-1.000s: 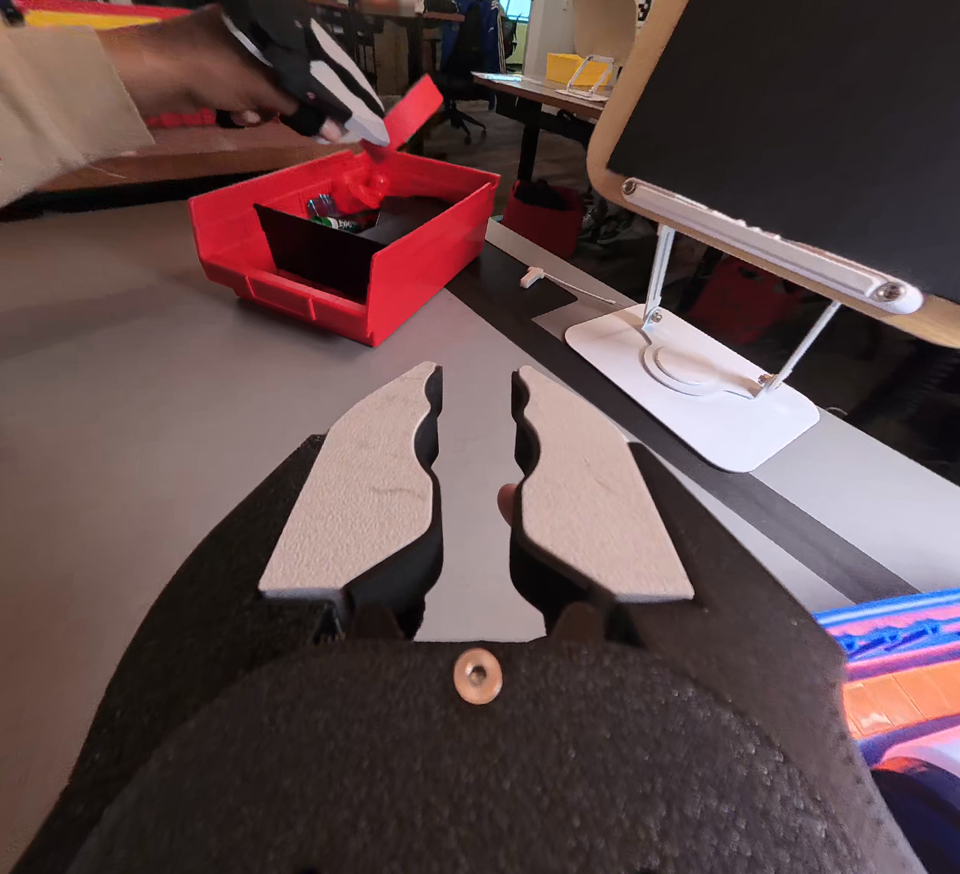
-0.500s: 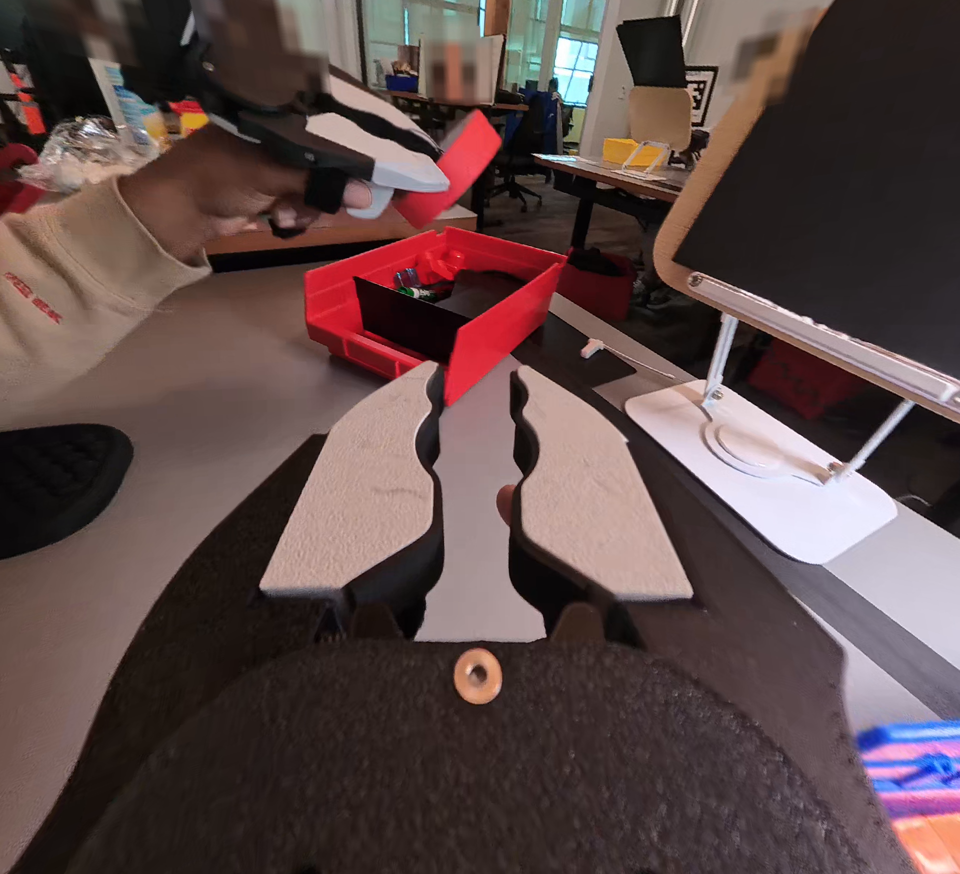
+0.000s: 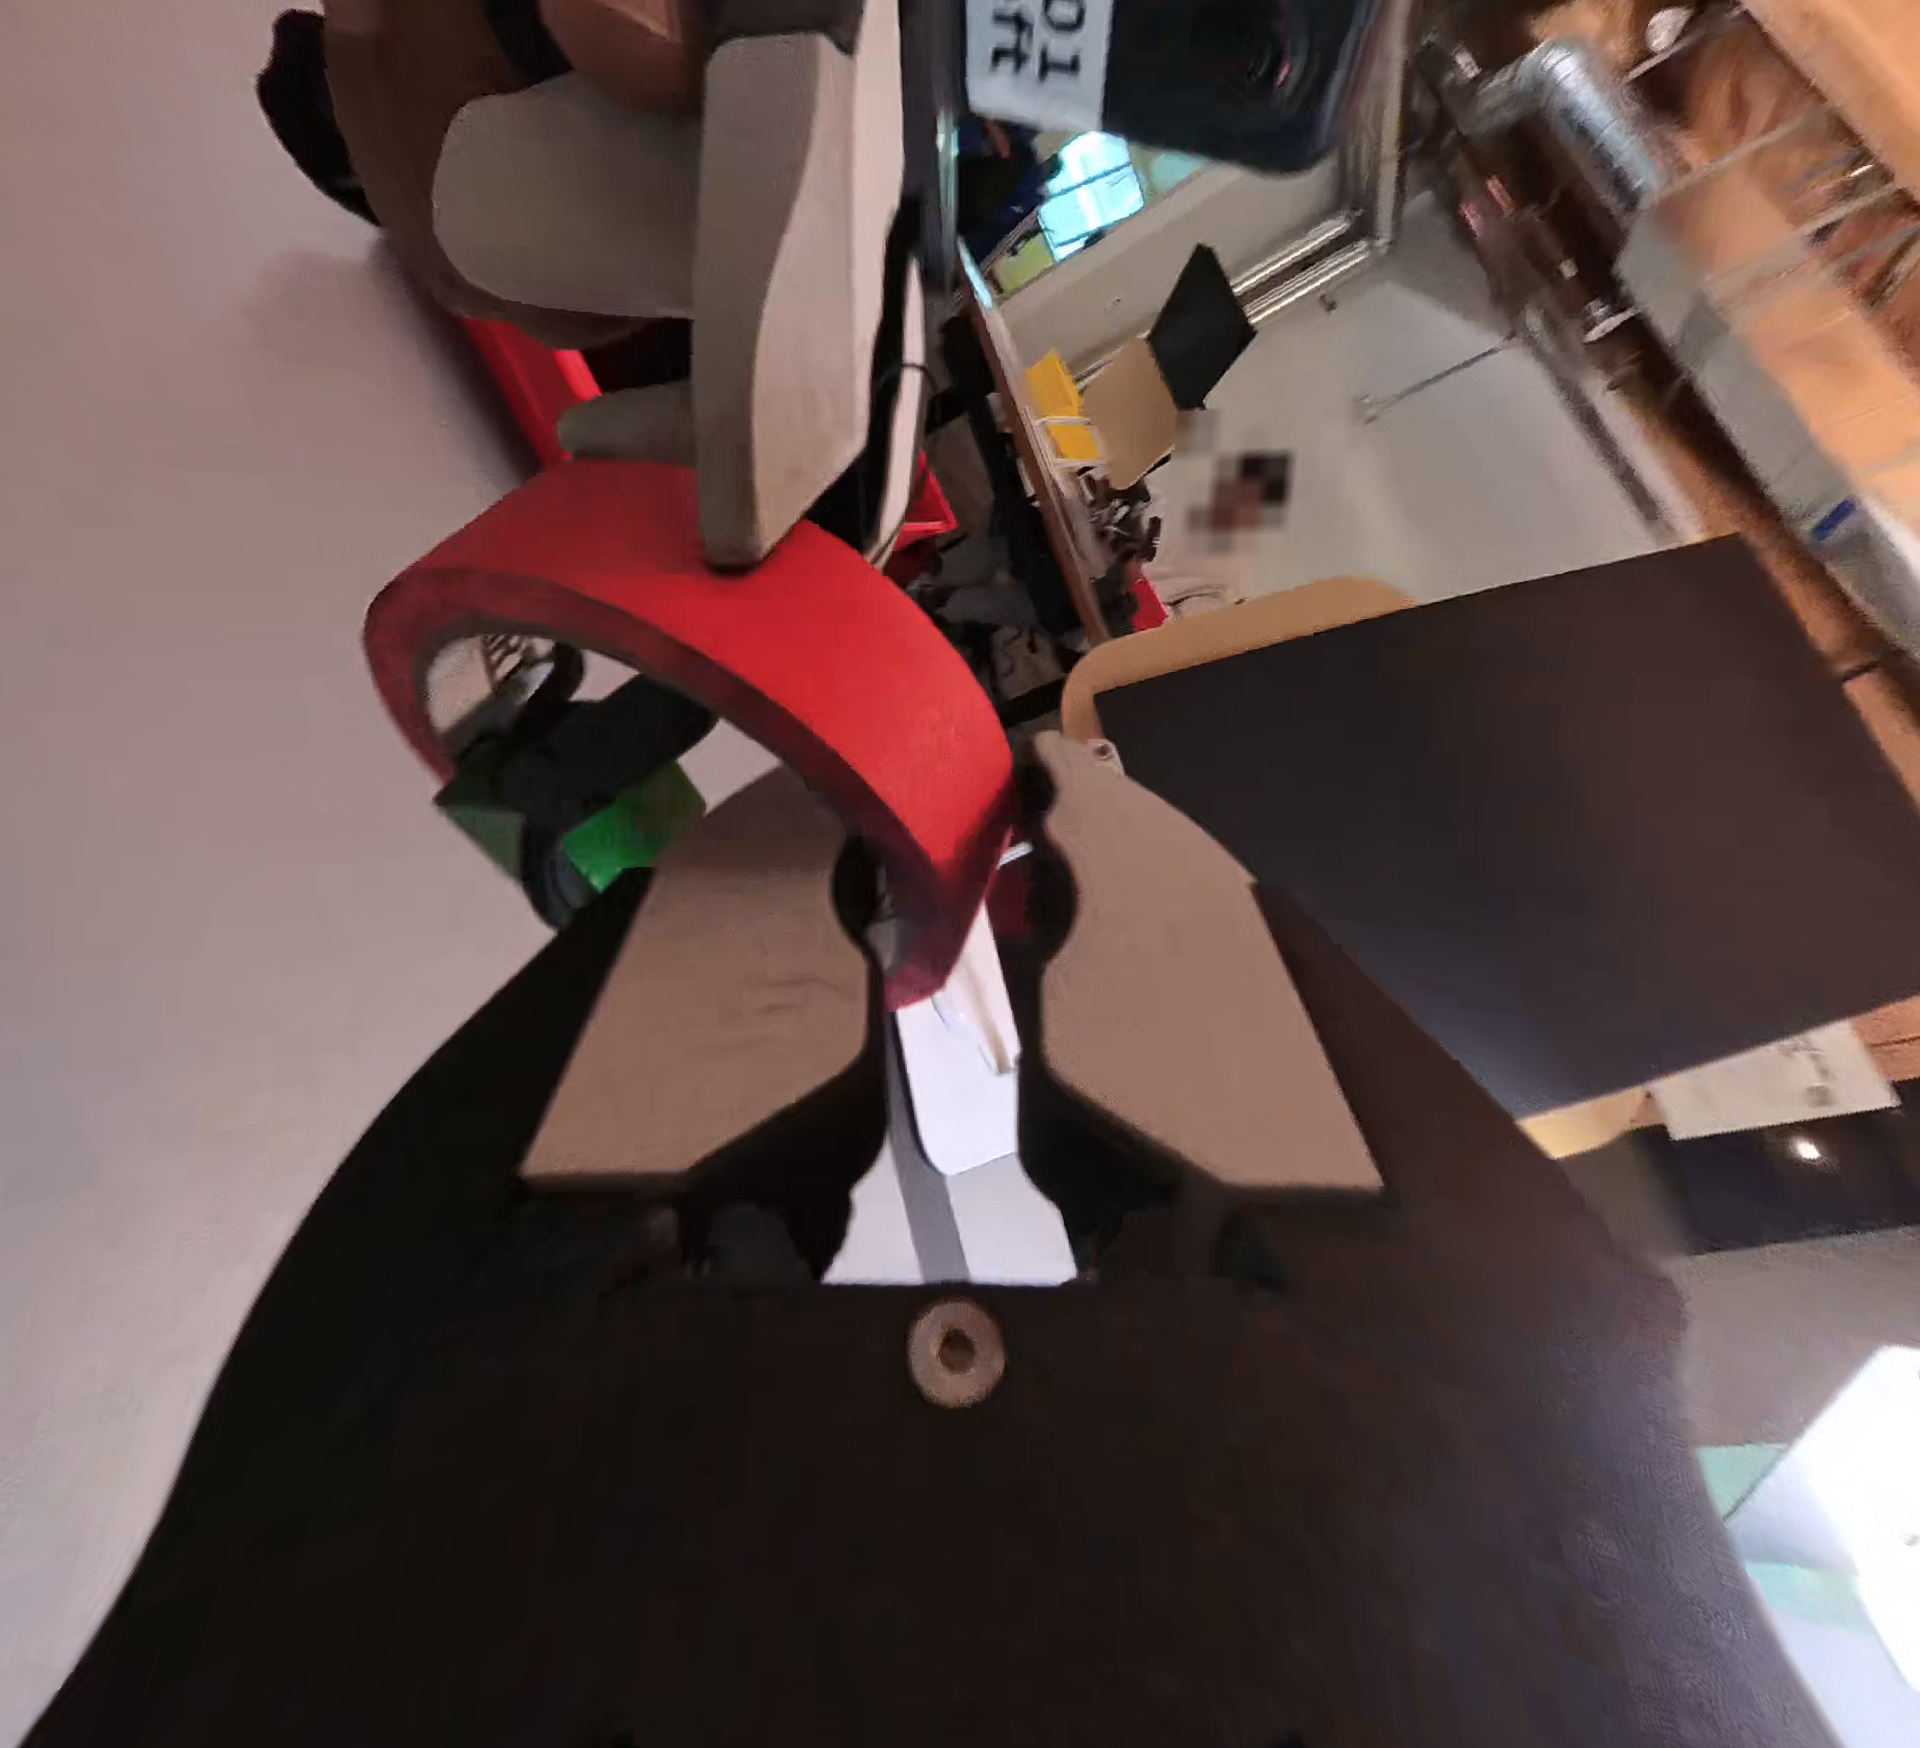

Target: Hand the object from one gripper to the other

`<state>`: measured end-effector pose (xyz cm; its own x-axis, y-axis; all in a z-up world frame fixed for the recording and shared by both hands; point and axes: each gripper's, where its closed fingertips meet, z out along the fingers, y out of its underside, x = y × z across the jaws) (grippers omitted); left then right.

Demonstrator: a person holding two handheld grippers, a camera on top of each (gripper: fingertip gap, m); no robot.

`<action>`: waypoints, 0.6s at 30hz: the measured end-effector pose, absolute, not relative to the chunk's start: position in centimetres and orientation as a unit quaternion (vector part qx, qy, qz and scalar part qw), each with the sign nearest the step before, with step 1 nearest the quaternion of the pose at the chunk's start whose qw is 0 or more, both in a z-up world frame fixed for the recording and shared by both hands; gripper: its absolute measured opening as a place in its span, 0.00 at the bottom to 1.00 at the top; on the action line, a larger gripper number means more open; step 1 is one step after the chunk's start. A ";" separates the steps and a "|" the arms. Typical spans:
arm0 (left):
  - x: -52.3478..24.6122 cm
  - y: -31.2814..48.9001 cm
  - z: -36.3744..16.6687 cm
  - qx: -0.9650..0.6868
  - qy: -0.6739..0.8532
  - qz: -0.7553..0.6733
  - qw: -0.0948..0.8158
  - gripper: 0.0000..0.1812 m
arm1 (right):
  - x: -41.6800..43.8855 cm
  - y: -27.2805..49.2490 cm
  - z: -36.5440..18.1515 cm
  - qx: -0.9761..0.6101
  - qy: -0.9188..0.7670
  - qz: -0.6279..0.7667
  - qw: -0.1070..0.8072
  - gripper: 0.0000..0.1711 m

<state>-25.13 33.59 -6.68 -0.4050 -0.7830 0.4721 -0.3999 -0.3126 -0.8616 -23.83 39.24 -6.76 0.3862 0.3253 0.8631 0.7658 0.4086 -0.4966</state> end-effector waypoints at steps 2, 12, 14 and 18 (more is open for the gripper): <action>-25.0 35.8 -6.5 -0.539 0.528 -0.629 0.187 0.11 | -22.9 40.3 -7.5 -0.561 -0.508 -0.181 0.628 0.09; -22.9 37.5 -9.8 -0.593 0.609 -0.371 0.374 0.23 | -20.1 42.4 -13.4 -0.758 -0.427 -0.138 0.474 0.06; -22.5 37.5 -9.6 -0.590 0.605 -0.369 0.387 0.23 | -19.8 42.3 -13.1 -0.765 -0.413 -0.136 0.476 0.06; -22.8 37.1 -7.9 -0.557 0.607 -0.384 0.417 0.23 | -19.9 42.4 -11.8 -0.769 -0.379 -0.104 0.504 0.06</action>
<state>-22.80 37.06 -7.87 -0.0325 -0.9964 -0.0783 -0.3553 0.0847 -0.9309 -19.92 42.38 -11.84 0.6918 0.4781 0.5411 0.6871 -0.2054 -0.6970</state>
